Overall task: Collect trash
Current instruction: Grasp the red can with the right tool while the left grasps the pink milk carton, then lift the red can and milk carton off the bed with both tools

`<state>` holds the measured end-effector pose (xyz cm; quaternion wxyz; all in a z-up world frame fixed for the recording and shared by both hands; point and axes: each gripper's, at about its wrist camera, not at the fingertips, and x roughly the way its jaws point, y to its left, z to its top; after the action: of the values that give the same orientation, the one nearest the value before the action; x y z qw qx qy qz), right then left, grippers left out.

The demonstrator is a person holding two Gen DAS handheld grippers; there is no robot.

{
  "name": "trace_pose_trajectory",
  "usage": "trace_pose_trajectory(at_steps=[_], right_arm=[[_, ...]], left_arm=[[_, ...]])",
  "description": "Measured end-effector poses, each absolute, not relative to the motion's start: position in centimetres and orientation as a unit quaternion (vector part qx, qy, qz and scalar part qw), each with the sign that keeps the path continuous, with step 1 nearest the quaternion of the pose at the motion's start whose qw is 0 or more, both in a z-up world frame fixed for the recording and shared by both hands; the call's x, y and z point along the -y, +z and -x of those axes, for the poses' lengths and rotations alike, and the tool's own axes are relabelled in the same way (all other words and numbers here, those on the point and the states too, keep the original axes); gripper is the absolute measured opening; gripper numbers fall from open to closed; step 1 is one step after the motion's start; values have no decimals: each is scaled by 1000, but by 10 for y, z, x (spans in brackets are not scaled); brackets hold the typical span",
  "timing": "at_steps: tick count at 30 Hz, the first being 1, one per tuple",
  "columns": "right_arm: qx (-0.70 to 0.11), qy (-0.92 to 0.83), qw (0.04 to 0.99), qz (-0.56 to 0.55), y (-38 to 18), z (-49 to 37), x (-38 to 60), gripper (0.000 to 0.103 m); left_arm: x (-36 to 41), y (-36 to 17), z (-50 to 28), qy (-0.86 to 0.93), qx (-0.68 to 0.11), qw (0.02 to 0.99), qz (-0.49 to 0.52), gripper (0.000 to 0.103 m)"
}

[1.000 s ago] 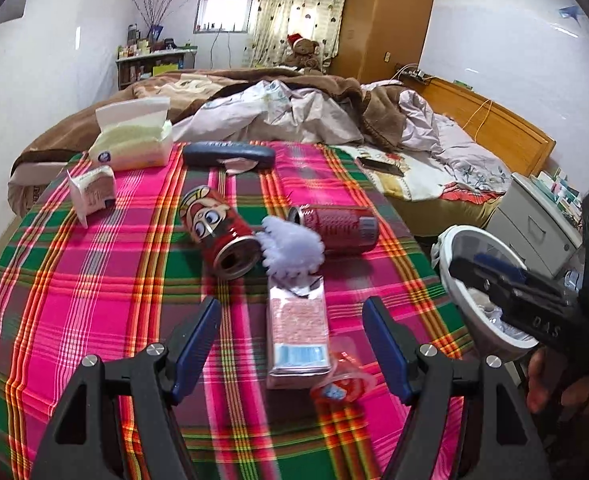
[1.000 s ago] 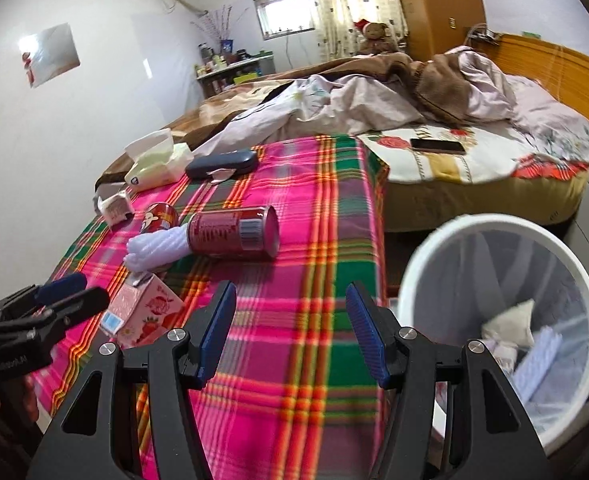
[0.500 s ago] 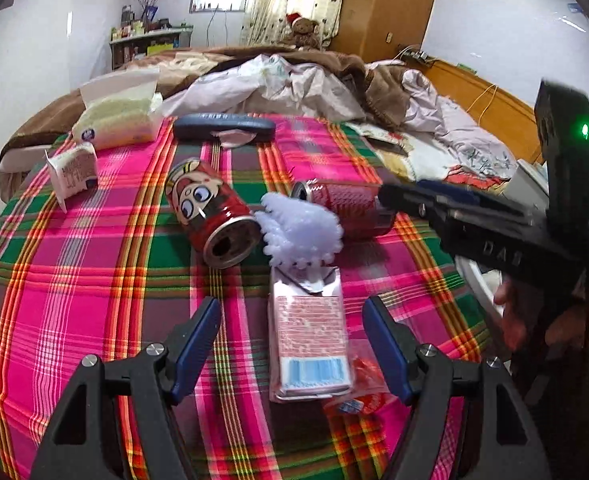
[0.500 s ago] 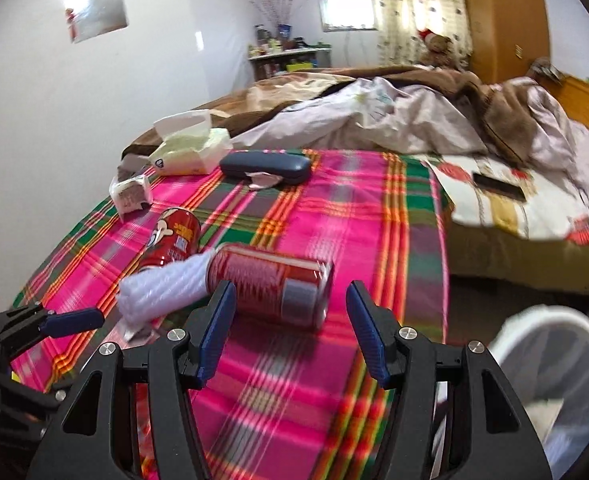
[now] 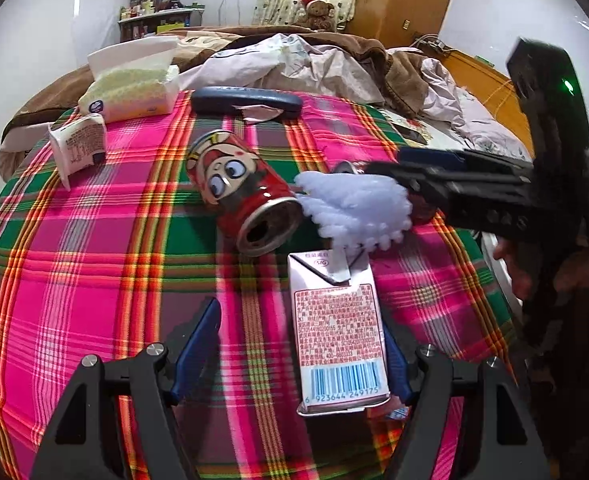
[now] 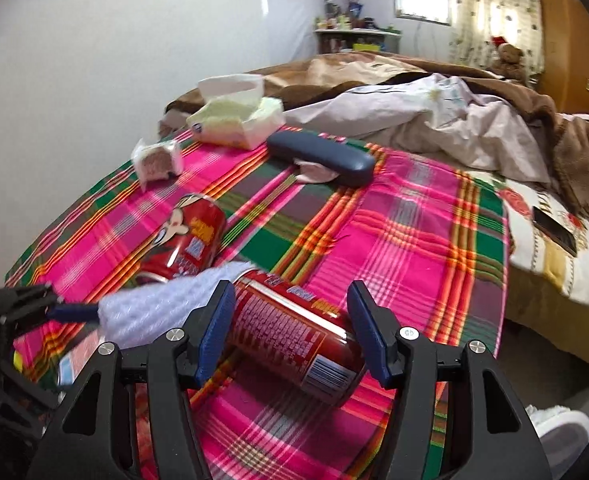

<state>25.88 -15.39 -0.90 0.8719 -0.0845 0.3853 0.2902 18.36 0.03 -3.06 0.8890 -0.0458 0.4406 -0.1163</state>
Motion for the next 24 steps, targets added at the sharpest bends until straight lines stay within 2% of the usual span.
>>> trace_pose_trajectory(at_steps=[2,8,24], right_arm=[[-393,294,866,97,-11,-255,154,65],[-419,284,854,120,-20,-246,160,65],[-451,221,865,22,-40,-247,173,65]], left_arm=[[-3,-30,-185,-112,-439,890,48,75],[-8,-31,-184,-112,-440,890,50,75],[-13,-41,-185,-80,-454,886,47,75]])
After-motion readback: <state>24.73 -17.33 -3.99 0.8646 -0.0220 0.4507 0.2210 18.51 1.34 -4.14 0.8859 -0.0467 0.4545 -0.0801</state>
